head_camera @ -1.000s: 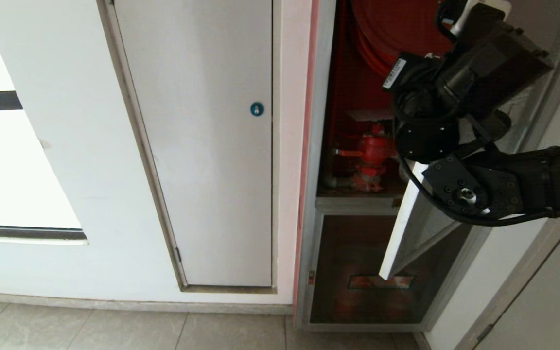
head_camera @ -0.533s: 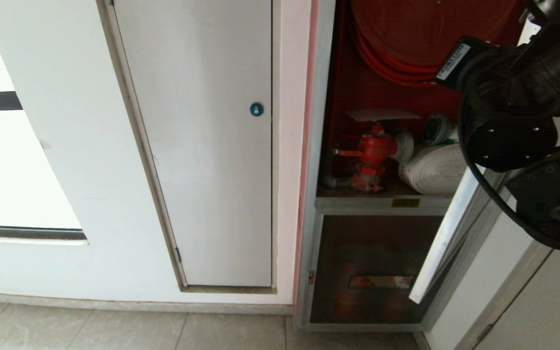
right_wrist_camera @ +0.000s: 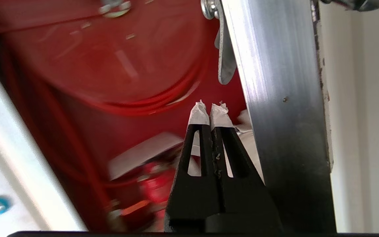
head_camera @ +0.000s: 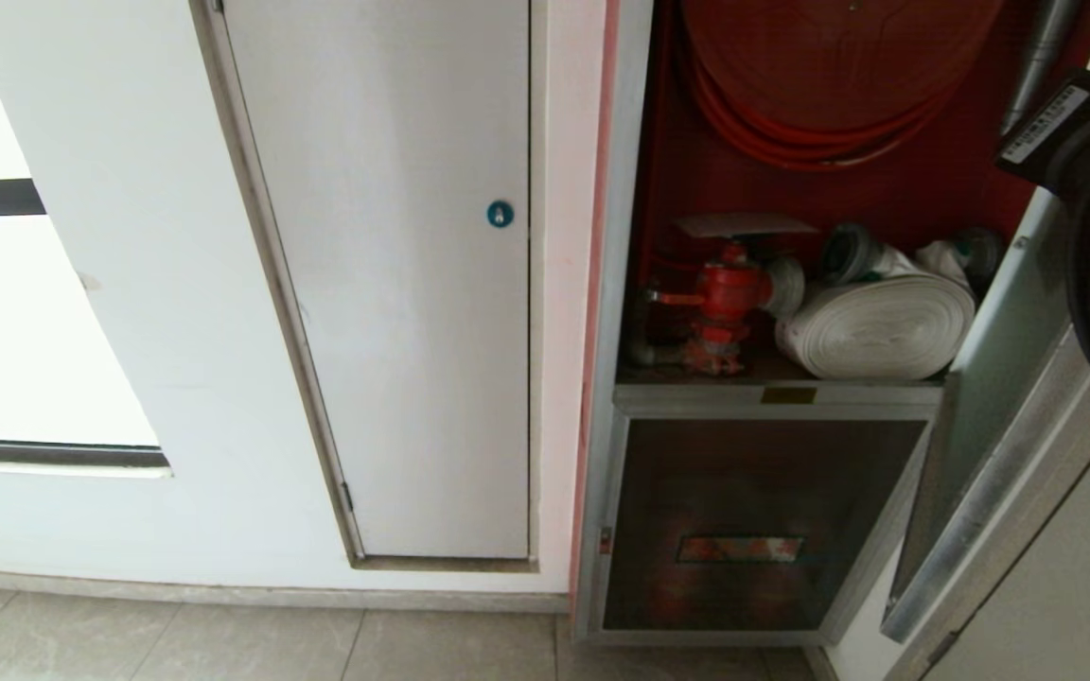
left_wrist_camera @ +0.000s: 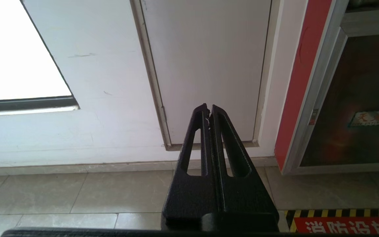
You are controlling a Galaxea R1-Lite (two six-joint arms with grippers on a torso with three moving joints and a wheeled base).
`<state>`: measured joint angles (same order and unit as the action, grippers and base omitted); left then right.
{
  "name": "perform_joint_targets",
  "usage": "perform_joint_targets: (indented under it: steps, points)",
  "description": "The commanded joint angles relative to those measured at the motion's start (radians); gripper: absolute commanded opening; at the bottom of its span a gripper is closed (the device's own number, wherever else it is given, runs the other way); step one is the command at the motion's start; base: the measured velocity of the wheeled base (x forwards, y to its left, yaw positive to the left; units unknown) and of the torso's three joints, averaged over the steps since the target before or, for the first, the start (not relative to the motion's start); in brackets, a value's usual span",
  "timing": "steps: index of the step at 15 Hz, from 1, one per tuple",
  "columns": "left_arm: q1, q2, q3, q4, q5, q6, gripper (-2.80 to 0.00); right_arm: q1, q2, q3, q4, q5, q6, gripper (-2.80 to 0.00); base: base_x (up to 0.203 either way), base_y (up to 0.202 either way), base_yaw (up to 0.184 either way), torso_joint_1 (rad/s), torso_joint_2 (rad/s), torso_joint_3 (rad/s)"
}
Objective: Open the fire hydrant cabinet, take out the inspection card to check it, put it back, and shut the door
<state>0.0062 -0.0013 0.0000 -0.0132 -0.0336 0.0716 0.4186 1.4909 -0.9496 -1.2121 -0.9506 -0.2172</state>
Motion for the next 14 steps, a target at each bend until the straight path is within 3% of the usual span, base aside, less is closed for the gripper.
perform_joint_targets:
  steps: [1, 14]
  points:
    - [0.0, 0.0, 0.008, -0.001, 0.0, 0.0, -2.8, -0.046, -0.071, 0.041, -0.007, -0.005, -0.001, -2.8, 0.0, 0.0, 0.0, 0.0, 0.0, 0.0]
    - [0.001, 0.0, 0.008, -0.001, 0.0, 0.0, -2.8, -0.362, -0.384, 0.254, 0.03, -0.005, -0.002, -2.8, 0.0, 0.0, 0.0, 0.0, 0.0, 0.0]
